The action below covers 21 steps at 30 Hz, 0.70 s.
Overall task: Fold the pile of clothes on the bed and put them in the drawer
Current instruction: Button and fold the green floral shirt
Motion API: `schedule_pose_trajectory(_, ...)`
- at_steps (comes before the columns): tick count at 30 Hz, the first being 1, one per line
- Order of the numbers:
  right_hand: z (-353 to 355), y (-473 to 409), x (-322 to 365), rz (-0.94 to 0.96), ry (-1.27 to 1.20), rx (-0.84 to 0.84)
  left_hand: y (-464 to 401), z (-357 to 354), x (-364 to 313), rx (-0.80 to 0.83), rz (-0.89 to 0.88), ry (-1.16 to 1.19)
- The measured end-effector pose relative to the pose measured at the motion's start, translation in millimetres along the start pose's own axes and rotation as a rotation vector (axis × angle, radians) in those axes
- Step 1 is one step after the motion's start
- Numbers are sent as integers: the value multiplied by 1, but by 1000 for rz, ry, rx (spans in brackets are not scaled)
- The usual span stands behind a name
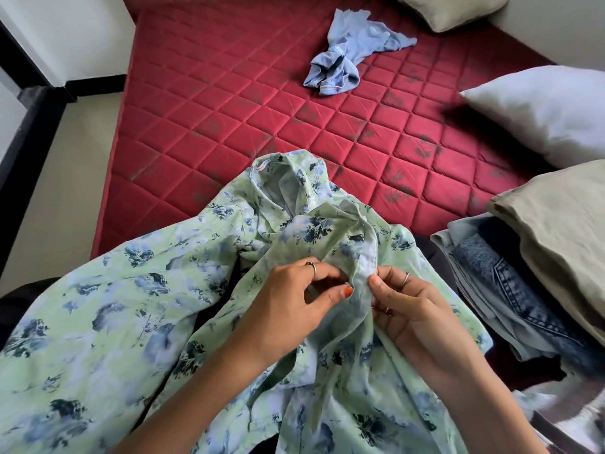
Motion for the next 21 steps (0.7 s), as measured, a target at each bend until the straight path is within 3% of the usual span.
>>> schedule_pose_trajectory(2,-3,1,4,48,65,15,4,-4,5,-14,62,73)
schedule_pose_trajectory(5,-4,3,13,140,301,-102,7,-12,9,-1,134,189)
schedule_pose_trajectory(12,-5,17,36,249,396,-215,-1,-17,-13,4,49,307)
schedule_pose_trajectory(18,-11,38,57,412,612,-379,-14,0,-33,39,-90,181)
schedule_pose_trajectory(21,-24,41,61,430,617,-353,-19,13,-42,50,-130,102)
Point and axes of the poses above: each hand's wrist, its own y-axis away from the middle knuckle, its own z-axis out of the back of the hand, x = y × z, the point moved 9 cm from there along -y, towards the middle knuckle, and after that the axes turned 13 degrees about -z, right-handed, at the moved point
